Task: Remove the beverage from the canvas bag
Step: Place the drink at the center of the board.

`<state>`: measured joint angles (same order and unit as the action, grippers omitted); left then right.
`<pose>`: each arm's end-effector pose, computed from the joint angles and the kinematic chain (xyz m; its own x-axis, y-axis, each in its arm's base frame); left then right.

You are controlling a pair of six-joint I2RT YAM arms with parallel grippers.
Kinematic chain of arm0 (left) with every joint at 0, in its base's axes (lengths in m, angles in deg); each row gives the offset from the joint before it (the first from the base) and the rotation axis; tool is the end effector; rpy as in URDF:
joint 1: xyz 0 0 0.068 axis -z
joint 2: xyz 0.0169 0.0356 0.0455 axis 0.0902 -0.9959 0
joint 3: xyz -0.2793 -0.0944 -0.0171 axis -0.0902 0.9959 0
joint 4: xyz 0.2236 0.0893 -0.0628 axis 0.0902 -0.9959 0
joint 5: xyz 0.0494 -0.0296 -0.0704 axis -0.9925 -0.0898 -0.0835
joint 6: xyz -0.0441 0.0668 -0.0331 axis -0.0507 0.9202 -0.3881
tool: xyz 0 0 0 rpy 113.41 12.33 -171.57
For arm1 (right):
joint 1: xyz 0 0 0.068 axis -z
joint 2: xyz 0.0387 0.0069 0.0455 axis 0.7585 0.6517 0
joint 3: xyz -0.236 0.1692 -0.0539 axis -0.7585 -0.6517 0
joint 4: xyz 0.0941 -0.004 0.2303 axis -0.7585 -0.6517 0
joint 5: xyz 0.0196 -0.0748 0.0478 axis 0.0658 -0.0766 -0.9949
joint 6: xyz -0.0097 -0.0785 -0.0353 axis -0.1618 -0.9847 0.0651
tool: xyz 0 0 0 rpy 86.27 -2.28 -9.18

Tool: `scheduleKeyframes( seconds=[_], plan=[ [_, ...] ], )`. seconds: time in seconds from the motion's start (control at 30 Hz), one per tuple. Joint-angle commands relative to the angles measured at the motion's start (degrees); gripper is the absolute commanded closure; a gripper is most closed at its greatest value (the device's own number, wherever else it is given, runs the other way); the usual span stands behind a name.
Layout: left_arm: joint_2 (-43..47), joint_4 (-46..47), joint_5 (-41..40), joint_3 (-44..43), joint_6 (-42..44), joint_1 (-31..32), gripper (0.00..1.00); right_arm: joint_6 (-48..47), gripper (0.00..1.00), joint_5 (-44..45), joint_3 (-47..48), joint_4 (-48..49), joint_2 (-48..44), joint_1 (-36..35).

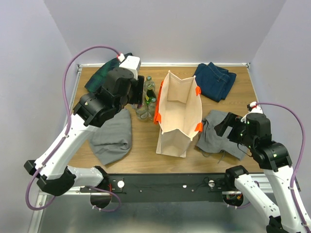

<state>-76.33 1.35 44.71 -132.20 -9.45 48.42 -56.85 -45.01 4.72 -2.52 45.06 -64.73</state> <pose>0.1984 -0.1467 0.4758 -0.4436 0.0324 -0.8956 0.2669 0.9588 -0.0975 0.0987 0.0205 0.3185 -0.6009 0.3668 -0.7102 0.1282 0.9212 0.3673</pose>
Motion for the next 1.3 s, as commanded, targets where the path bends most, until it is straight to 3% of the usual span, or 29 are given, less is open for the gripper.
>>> scheduleKeyframes(
  seconds=[0.0,0.47,1.27],
  plan=[
    [6.3,7.7,-3.0,8.0,-3.2,-0.1,1.00,-0.5,0.00,0.0,-0.8,1.2,0.1,-0.2],
    [8.2,20.6,-4.3,25.3,-2.7,-0.1,1.00,-0.6,0.00,-0.1,-0.8,1.3,0.1,-0.2],
    [3.2,35.3,4.9,37.9,-7.1,-2.9,1.00,-0.4,0.00,0.3,-0.9,1.3,-0.3,-0.3]
  ],
)
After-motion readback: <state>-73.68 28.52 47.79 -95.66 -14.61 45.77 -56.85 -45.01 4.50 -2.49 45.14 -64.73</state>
